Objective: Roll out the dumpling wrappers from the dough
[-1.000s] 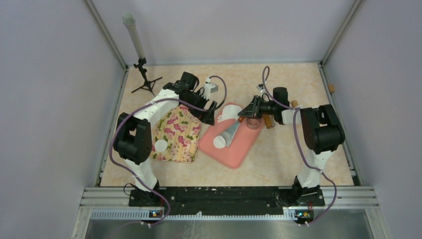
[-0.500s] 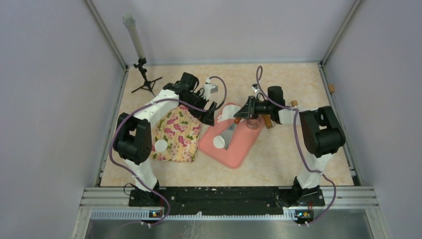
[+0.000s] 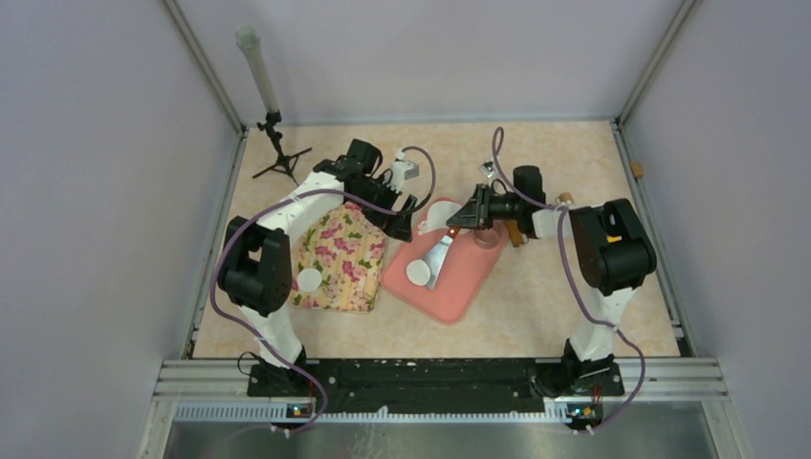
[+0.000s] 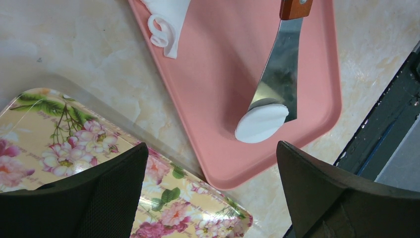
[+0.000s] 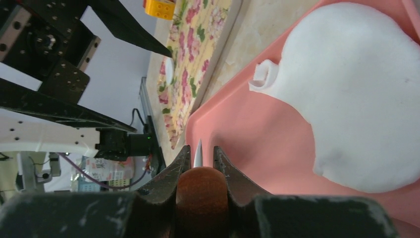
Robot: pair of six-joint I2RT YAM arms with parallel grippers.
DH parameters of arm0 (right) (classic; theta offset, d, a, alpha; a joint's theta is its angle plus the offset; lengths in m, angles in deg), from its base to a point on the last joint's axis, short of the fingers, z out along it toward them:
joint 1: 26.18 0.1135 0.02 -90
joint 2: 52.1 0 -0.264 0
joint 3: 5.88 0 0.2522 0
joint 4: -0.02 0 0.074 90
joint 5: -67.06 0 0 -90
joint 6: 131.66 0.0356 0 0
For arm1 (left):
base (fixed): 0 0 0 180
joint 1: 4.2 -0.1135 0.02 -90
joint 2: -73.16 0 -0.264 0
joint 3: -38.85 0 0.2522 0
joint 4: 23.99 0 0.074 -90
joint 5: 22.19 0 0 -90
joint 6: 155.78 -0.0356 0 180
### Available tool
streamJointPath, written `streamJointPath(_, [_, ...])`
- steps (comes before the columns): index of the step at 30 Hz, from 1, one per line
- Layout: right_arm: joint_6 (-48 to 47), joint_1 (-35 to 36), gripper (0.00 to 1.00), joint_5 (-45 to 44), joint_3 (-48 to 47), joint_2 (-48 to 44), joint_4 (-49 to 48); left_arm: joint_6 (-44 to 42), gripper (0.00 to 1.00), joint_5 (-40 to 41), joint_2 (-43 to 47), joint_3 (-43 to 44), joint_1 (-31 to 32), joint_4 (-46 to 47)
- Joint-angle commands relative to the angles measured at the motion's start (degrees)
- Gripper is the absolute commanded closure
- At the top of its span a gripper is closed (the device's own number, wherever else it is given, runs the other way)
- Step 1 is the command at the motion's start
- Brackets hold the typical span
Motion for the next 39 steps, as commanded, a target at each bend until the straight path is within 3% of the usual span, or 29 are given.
streamJointPath(1, [7.95, -2.18, 1.00, 5.34, 0.02, -1.10, -9.88, -1.07, 0.01, -0.51, 1.96, 0.14, -0.32, 0.36])
streamJointPath(7, [13.62, -2.34, 1.00, 5.75, -0.43, -3.39, -16.05, -1.58, 0.01, -4.23, 2.27, 2.72, -2.91, -2.37])
streamJointPath(13, [3.06, 1.98, 1.00, -2.24, -8.47, -4.53, -2.62, -4.47, 0.01, -9.37, 9.27, 6.26, -14.60, -8.49])
streamJointPath(16, [2.12, 5.31, 1.00, -6.47, -13.36, -2.45, -0.50, -6.86, 0.01, -9.61, 14.47, 5.66, -20.63, -10.68])
streamJointPath(19, [-0.51, 9.90, 1.00, -12.46, -21.82, 1.25, 6.13, -7.41, 0.01, -9.89, 19.73, 2.64, -27.87, -11.43])
streamJointPath(25, [-0.19, 17.71, 1.00, -18.85, -35.91, 11.57, 10.44, -6.06, 0.01, -7.94, 30.63, -9.14, -38.64, -8.79])
streamJointPath(33, [0.87, 22.64, 1.00, -18.12, -52.19, 23.98, 17.74, -2.97, 0.01, -6.83, 40.03, -17.46, -41.23, -4.79])
streamJointPath(39, [-3.71, 23.94, 1.00, -21.90, -53.39, 24.79, 22.91, -1.52, 0.01, -7.41, 41.53, -19.99, -43.19, -2.41])
